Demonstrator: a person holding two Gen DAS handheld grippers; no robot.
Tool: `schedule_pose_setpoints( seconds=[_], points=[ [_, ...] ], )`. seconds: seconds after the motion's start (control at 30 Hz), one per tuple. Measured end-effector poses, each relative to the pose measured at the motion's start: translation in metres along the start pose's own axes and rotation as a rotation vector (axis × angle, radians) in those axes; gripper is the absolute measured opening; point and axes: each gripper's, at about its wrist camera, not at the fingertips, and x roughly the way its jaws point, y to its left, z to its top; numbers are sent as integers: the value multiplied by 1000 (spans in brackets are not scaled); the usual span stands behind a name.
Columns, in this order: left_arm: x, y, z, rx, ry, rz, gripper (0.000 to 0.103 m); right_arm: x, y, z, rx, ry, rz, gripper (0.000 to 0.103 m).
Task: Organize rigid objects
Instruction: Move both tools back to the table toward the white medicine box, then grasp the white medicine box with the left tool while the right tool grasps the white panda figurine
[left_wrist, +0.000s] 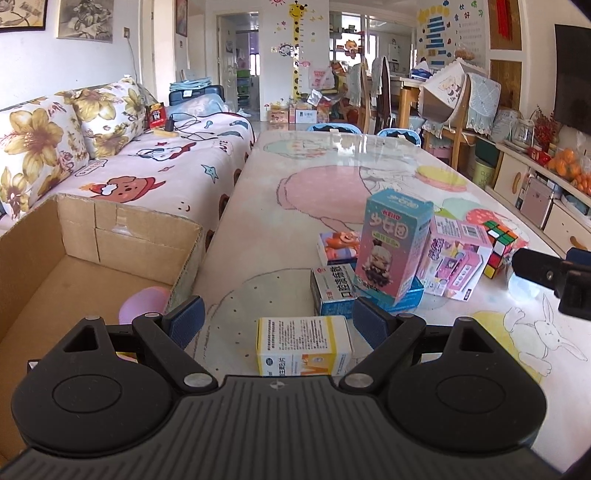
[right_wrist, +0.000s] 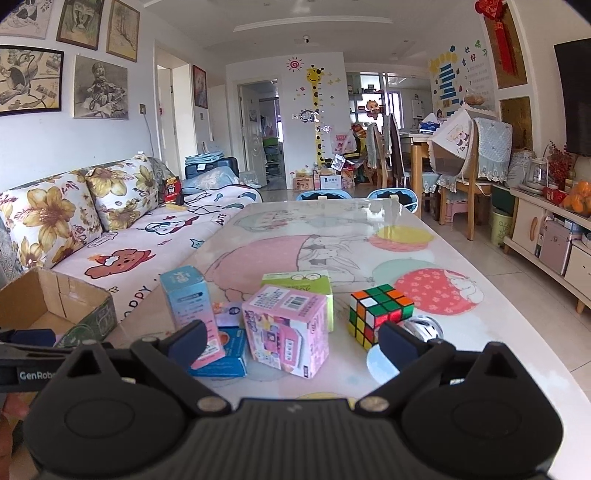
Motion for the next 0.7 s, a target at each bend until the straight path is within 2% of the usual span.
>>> schedule_pose_setpoints(
  seconds=[0.27, 0.43, 0.7],
  points=[
    [7, -1, -5, 19, 50, -3, 103, 12, -31, -6, 5, 38, -37, 102],
    [12, -3, -9, 18, 73, 5, 103, 27, -50, -8, -35, 66, -54, 102],
    [11, -12, -9, 2, 64, -6, 103, 57, -77, -13, -13, 155, -42, 102]
  ],
)
